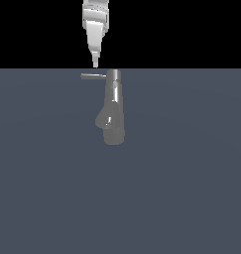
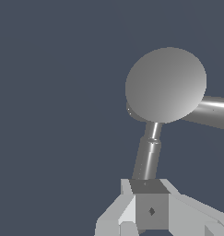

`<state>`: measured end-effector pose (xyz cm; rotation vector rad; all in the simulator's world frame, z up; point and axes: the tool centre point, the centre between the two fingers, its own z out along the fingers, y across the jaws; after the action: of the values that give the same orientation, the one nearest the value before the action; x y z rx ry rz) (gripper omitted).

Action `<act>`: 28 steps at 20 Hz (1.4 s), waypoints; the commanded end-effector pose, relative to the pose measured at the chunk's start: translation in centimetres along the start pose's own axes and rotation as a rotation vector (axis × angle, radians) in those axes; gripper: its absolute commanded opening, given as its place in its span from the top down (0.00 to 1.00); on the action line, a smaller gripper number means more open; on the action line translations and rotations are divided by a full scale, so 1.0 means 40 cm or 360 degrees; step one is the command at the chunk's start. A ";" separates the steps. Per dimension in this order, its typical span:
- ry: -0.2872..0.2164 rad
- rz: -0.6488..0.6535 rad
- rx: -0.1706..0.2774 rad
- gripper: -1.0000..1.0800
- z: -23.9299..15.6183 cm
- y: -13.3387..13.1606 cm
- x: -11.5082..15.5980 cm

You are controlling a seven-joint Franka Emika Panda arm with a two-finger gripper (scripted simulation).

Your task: Turn on the faucet by rotating a designated handle.

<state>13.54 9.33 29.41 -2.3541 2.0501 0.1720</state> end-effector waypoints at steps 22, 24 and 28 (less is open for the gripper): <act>0.0115 0.0253 0.0011 1.00 0.143 -0.085 -0.064; 0.0115 0.0253 0.0011 1.00 0.140 -0.076 -0.066; 0.0115 0.0253 0.0011 1.00 0.133 -0.057 -0.070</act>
<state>15.36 12.84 24.10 -2.2239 2.2673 0.0814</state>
